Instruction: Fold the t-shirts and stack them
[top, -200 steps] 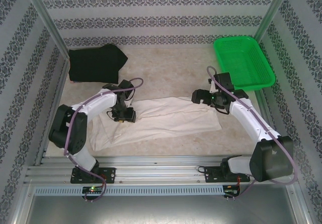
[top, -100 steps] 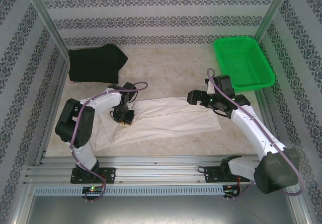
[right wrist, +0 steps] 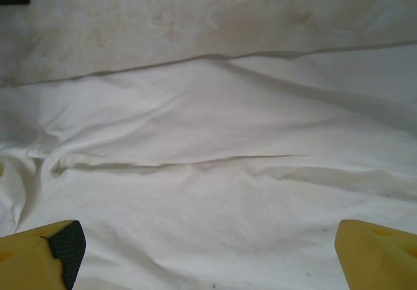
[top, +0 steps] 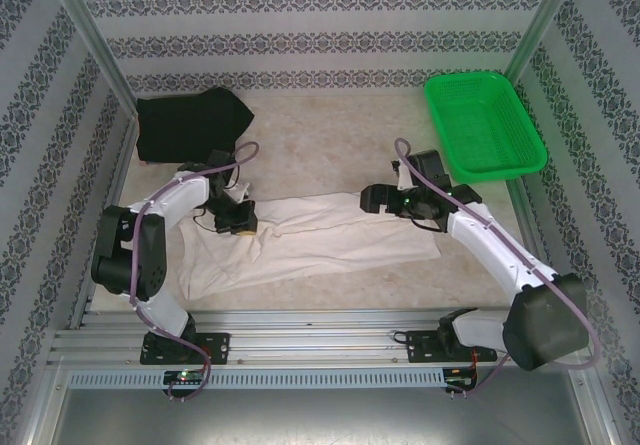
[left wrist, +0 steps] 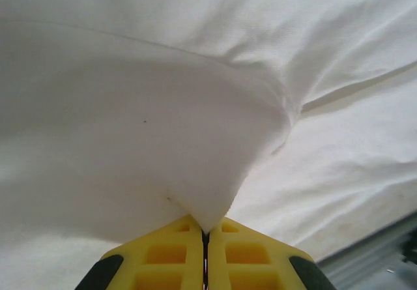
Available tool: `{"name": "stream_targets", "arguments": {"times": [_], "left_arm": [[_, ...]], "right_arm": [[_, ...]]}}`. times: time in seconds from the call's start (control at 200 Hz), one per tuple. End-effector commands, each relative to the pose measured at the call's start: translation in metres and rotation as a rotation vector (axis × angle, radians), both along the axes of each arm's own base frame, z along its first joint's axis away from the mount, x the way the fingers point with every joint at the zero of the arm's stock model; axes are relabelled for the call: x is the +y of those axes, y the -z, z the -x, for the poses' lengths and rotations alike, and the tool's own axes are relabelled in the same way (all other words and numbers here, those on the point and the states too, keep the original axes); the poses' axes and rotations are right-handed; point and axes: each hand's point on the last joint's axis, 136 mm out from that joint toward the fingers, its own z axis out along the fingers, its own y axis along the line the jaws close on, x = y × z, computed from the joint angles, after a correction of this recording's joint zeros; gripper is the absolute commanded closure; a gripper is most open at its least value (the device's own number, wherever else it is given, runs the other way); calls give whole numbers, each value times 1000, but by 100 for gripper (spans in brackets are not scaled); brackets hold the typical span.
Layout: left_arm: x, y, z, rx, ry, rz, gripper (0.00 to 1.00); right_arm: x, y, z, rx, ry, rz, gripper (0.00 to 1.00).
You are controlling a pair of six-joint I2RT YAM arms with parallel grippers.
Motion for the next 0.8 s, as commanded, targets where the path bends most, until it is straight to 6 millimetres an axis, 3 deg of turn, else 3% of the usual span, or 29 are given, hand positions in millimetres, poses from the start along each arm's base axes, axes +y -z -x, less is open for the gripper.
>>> {"name": "stream_targets", "arguments": {"times": [0.0, 0.09, 0.195, 0.35, 0.56, 0.674, 0.739, 0.799], "left_arm": [[-24, -1, 15, 69, 25, 187, 93], [-25, 8, 26, 121, 32, 205, 94], [-4, 24, 32, 147, -3, 78, 93], [18, 19, 19, 78, -131, 34, 91], [50, 24, 13, 64, -237, -64, 88], [52, 24, 14, 55, -248, -63, 80], [57, 24, 15, 54, -261, -88, 69], [61, 20, 15, 35, -284, -107, 68]], "right_arm": [[21, -7, -6, -6, -41, -39, 2], [30, -1, -4, 15, -68, -21, 2], [38, 3, -3, 33, -89, -20, 2], [73, 6, 1, 85, -157, -107, 2], [165, 13, 7, 212, -276, -296, 4], [222, 15, 18, 295, -390, -358, 9], [247, 23, 26, 370, -434, -371, 18], [265, 32, 32, 431, -460, -377, 32]]}}
